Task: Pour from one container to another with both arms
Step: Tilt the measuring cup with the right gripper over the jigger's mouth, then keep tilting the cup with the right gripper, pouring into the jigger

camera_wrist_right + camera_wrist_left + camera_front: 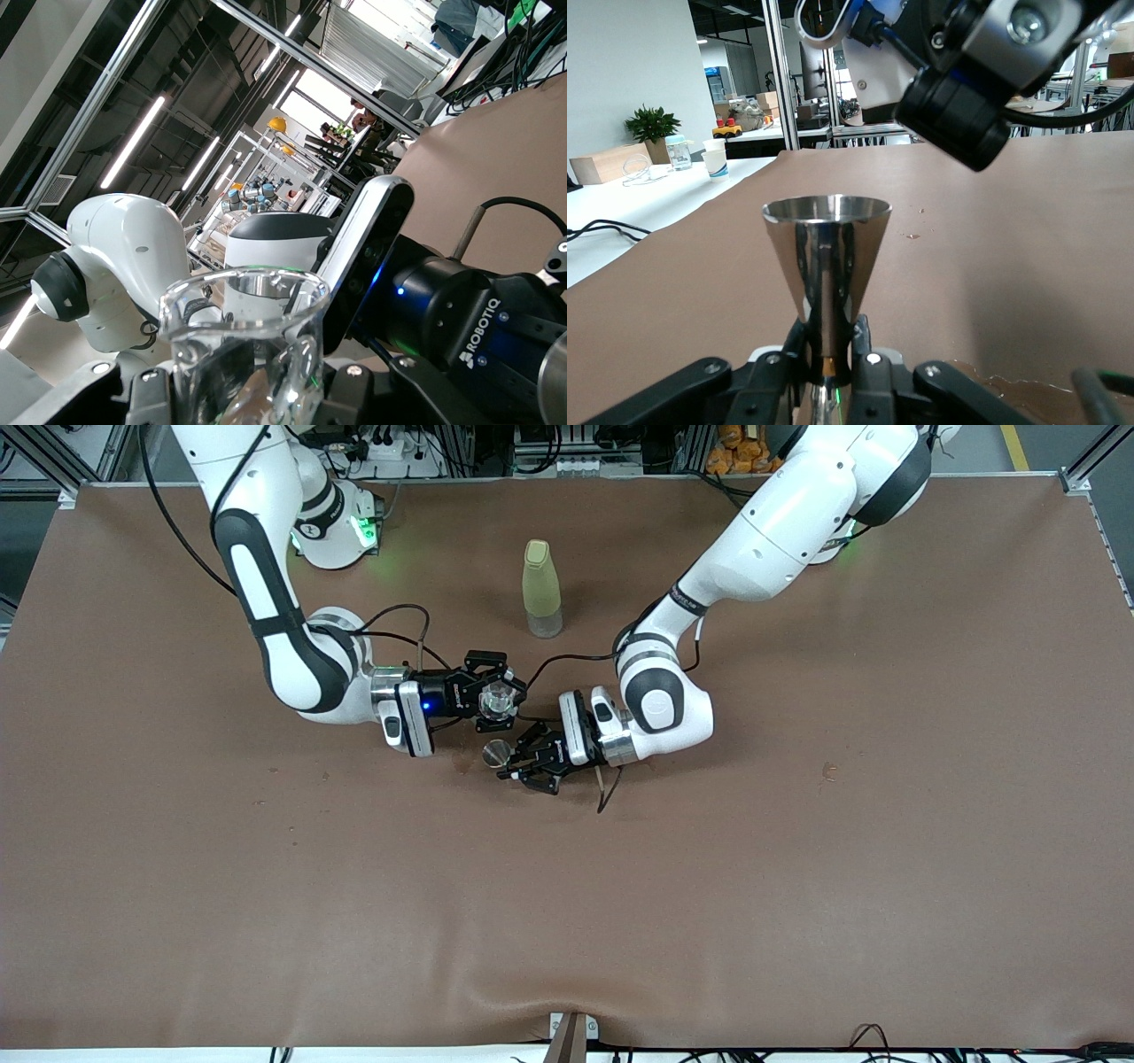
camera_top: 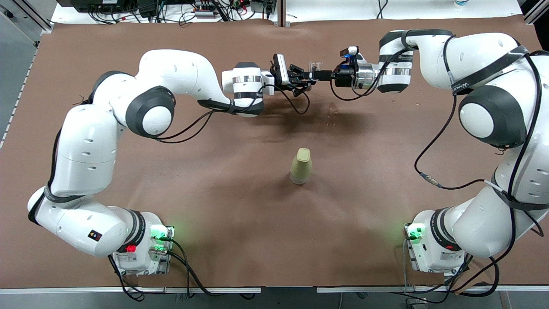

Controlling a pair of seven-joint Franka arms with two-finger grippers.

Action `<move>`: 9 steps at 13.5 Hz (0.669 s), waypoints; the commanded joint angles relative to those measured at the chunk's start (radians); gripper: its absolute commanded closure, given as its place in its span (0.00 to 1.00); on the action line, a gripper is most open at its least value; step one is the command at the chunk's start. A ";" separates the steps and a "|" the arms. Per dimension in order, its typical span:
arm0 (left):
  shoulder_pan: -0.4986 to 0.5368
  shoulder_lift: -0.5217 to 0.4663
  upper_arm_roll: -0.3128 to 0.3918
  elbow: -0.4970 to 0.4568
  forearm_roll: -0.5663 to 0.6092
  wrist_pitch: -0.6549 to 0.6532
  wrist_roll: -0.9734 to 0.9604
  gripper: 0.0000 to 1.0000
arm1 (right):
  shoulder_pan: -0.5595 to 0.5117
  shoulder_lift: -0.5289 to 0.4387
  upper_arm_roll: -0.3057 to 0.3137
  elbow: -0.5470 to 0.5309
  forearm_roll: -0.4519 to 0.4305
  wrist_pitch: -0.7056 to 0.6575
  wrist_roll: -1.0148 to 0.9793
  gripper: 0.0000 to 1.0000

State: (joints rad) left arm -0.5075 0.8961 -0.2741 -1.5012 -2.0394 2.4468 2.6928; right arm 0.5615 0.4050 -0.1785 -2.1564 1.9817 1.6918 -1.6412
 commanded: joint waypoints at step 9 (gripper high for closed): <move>0.007 -0.002 -0.002 -0.033 -0.100 -0.078 0.097 1.00 | 0.020 -0.023 -0.010 -0.026 0.025 -0.006 0.155 1.00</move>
State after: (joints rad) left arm -0.5059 0.8962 -0.2725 -1.5241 -2.0936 2.3906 2.7160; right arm 0.5623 0.4050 -0.1784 -2.1603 1.9817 1.6895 -1.5219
